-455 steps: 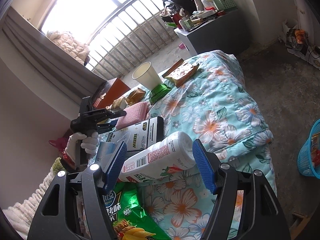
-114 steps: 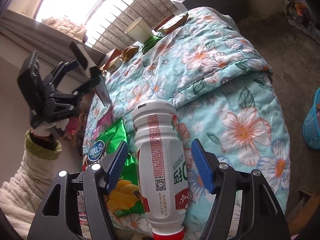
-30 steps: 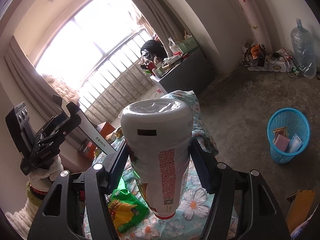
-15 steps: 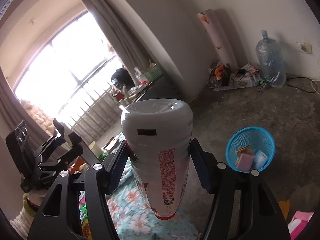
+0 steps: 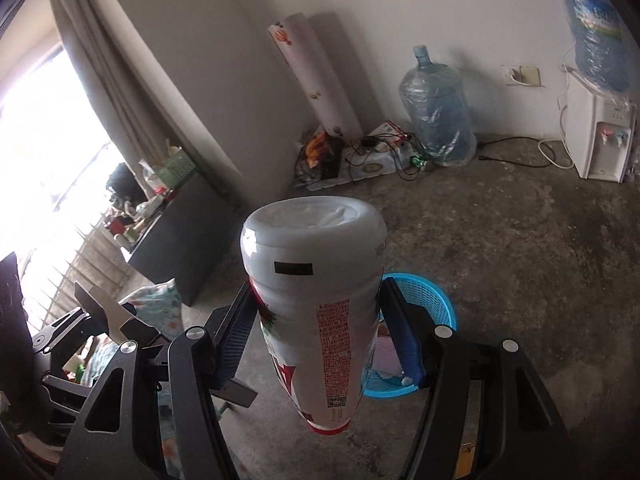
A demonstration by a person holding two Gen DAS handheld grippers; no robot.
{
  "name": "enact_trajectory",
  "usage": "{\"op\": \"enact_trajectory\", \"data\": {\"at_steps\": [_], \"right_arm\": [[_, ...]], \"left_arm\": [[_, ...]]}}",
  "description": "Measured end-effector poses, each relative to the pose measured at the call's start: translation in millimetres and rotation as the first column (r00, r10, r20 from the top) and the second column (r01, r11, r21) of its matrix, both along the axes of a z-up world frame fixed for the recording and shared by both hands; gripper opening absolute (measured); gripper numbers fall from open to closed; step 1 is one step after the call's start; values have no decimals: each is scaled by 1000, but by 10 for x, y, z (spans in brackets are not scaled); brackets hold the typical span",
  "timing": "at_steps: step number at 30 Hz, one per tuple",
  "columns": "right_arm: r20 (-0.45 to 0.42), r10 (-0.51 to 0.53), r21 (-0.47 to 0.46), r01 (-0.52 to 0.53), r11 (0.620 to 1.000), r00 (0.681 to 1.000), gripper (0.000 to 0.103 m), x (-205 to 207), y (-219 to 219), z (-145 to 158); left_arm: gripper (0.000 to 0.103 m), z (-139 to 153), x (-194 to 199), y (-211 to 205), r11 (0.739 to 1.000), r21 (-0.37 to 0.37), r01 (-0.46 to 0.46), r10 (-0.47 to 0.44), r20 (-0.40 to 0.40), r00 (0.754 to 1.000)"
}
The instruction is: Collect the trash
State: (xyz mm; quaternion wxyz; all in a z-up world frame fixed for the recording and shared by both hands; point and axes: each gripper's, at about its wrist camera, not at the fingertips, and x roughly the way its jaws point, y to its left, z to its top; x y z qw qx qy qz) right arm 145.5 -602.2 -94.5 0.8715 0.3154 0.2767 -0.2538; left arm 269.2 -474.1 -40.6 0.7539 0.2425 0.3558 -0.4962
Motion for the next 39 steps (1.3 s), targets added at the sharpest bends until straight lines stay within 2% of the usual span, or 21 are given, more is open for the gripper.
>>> {"op": "enact_trajectory", "data": {"at_steps": [5, 9, 11, 14, 16, 17, 21, 24, 29, 34, 39], "right_arm": [[-31, -45, 87, 47, 995, 999, 61, 248, -428, -558], [-93, -75, 187, 91, 978, 993, 62, 426, -692, -1182], [-138, -67, 296, 106, 949, 988, 63, 479, -832, -1611], [-229, -98, 451, 195, 871, 968, 64, 413, -972, -2190], [-220, -127, 498, 224, 838, 967, 64, 289, -991, -2369], [-219, -137, 501, 232, 834, 966, 64, 241, -979, -2398], [-217, -153, 475, 241, 846, 964, 66, 95, -971, -2388], [-217, -160, 496, 249, 832, 963, 66, 27, -950, -2421], [-149, -169, 524, 223, 822, 974, 66, -130, -893, -2341], [-95, -186, 497, 209, 842, 978, 66, -321, -639, -2049], [-37, -186, 418, 184, 890, 982, 66, -528, -221, -1547]], "left_arm": [[74, -624, 299, -569, 997, 72, -27, 34, -94, 995], [75, -1106, 472, -857, 991, 119, -56, 77, -183, 980], [81, -1373, 549, -959, 981, 176, -87, 127, -229, 965], [81, -1554, 559, -966, 971, 204, -125, 177, -257, 950], [81, -1596, 554, -919, 973, 199, -120, 175, -286, 942], [81, -1604, 550, -886, 973, 199, -114, 169, -285, 943], [81, -1474, 486, -739, 977, 193, -94, 140, -241, 960], [81, -1304, 464, -605, 979, 180, -97, 136, -219, 966], [81, -856, 414, -309, 984, 149, -98, 128, -214, 968], [81, -239, 353, 217, 992, 86, -94, 109, -187, 976], [81, 376, 199, 974, 992, 20, -125, 126, -163, 979]]}}
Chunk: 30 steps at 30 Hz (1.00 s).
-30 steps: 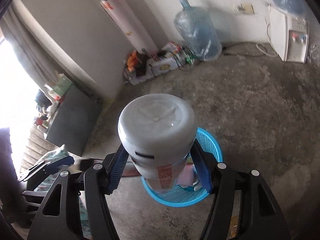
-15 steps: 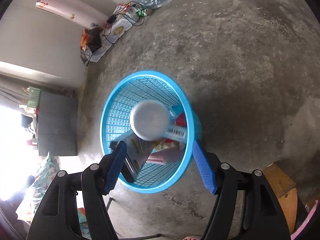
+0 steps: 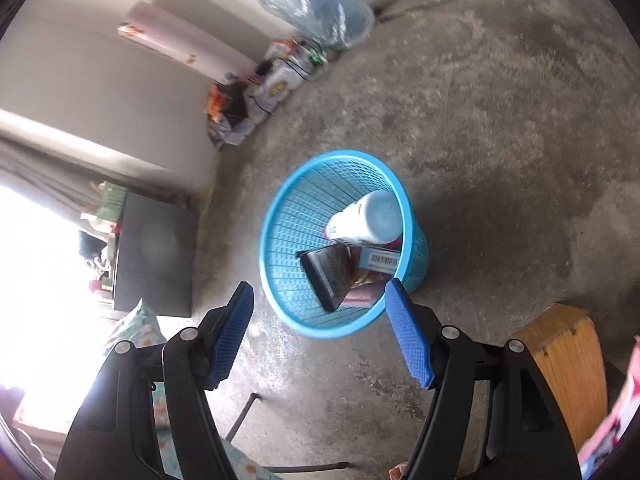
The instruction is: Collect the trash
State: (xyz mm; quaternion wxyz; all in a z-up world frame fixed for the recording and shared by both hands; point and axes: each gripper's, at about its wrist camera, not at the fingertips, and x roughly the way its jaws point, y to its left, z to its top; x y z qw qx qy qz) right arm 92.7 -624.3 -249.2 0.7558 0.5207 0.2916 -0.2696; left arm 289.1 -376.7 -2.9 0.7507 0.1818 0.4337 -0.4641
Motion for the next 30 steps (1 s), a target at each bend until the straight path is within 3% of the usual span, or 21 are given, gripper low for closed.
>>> {"op": "enact_trajectory", "data": {"at_steps": [4, 7, 12, 18, 21, 23, 27, 30], "right_arm": [[35, 66, -125, -61, 990, 997, 66, -53, 432, 531], [47, 151, -247, -135, 959, 987, 70, -35, 835, 974], [56, 310, -413, -261, 873, 949, 82, 9, 1538, 1599], [18, 472, -556, -384, 737, 881, 93, 84, 2310, 2067], [25, 577, -557, -468, 686, 817, 93, 90, 2663, 2186], [44, 650, -524, -537, 661, 758, 93, 121, 2879, 2232], [50, 772, -485, -660, 574, 634, 93, 215, 3376, 2255], [58, 841, -434, -745, 506, 538, 93, 261, 3742, 2181]], "left_arm": [[81, 462, -294, 759, 997, -77, -29, 35, 76, 997], [83, 685, -544, 1325, 989, -127, -71, 86, 114, 990], [83, 891, -910, 2183, 969, -171, -176, 202, 146, 969], [83, 885, -1240, 3206, 904, -213, -372, 408, 165, 898], [83, 833, -1384, 3709, 850, -234, -472, 511, 151, 846], [83, 788, -1489, 4072, 802, -247, -544, 585, 145, 798], [83, 641, -1656, 4679, 704, -257, -662, 700, 101, 706], [83, 499, -1789, 5016, 652, -255, -714, 749, 67, 660]]}}
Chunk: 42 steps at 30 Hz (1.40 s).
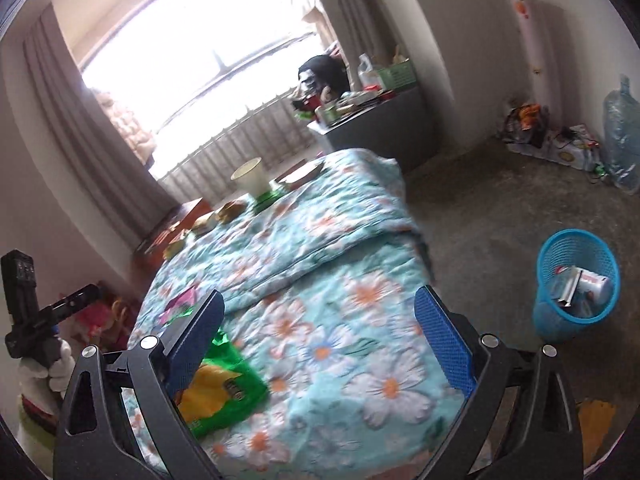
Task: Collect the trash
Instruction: 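Grasp the blue chip bag with the left tool while the right tool grasps the green chip bag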
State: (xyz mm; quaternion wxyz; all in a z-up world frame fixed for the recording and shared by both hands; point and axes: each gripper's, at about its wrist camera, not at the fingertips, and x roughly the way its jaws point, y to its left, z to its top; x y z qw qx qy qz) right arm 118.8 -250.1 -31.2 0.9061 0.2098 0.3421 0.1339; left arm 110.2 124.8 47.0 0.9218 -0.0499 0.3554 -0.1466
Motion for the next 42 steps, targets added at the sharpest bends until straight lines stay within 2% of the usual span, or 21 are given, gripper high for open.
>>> {"op": "enact_trajectory", "data": {"at_steps": [5, 10, 15, 16, 21, 24, 27, 29, 30, 32, 35, 39, 42], "right_arm": [[-91, 156, 131, -143, 981, 984, 93, 240, 418, -201], [-175, 279, 206, -242, 948, 944, 93, 515, 727, -366], [-260, 361, 269, -291, 918, 896, 93, 842, 900, -542], [-276, 375, 276, -300, 913, 885, 93, 902, 921, -576], [-354, 453, 289, -365, 885, 818, 93, 1159, 1107, -746], [-399, 484, 292, -393, 872, 779, 92, 1260, 1221, -851], [-419, 515, 292, -427, 856, 748, 85, 1310, 1359, -920], [-429, 528, 279, -448, 849, 733, 75, 1307, 1432, -941], [-432, 531, 277, -454, 847, 729, 74, 1296, 1455, -958], [-430, 534, 281, -454, 846, 728, 61, 1269, 1471, -975], [-415, 514, 274, -436, 857, 751, 47, 1178, 1409, -941], [-380, 467, 268, -388, 882, 798, 39, 1001, 1156, -831], [-339, 395, 250, -324, 913, 854, 35, 838, 906, -698]], "left_arm": [[83, -239, -178, 344, 998, -19, -54, 53, -57, 997], [82, -509, -189, 513, 995, -62, -83, 74, -123, 990], [61, -878, -148, 564, 995, -28, -100, 93, -197, 976], [60, -945, -146, 567, 995, -30, -97, 88, -215, 973], [51, -1214, -126, 639, 989, -106, -101, 64, -303, 951], [44, -1325, -98, 704, 975, -191, -111, 38, -350, 936], [38, -1380, -92, 741, 960, -252, -125, 24, -368, 930], [31, -1402, -80, 730, 957, -259, -127, 22, -372, 928], [28, -1406, -72, 722, 957, -260, -126, 21, -372, 928], [24, -1409, -65, 703, 956, -268, -123, 16, -371, 928], [18, -1363, -49, 647, 960, -258, -108, 11, -352, 936], [13, -1277, -11, 519, 970, -233, -71, -6, -315, 949], [11, -1209, 21, 410, 974, -224, -39, -27, -283, 959]]}}
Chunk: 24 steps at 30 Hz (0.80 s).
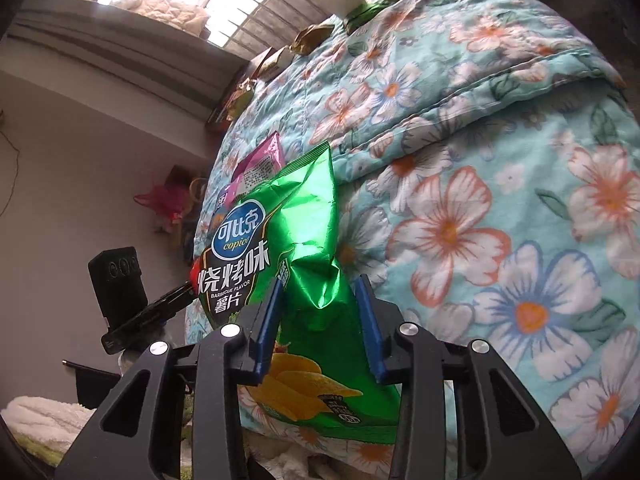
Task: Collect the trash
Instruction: 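Grasp the blue chip bag with the left tool while the right tool grasps the green chip bag, then lift and carry both chip bags over the blue wastebasket with both tools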
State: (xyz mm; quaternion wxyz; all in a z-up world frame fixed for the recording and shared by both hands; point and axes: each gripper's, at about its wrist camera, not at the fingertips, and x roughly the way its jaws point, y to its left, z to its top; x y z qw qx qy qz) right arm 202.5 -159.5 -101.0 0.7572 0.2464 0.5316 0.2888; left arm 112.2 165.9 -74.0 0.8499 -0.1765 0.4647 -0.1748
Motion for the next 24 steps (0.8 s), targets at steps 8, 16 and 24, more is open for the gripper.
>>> {"op": "enact_trajectory", "data": {"at_steps": [8, 16, 24], "right_arm": [[35, -304, 103, 299, 949, 952, 31, -422, -858, 62], [-61, -333, 157, 339, 928, 941, 35, -476, -938, -243], [-89, -304, 127, 314, 941, 948, 60, -276, -850, -361]], "left_arm": [[6, 200, 25, -301, 994, 90, 58, -66, 91, 994], [3, 364, 16, -403, 987, 144, 69, -89, 139, 986], [3, 384, 5, -618, 936, 349, 48, -119, 184, 976]]}}
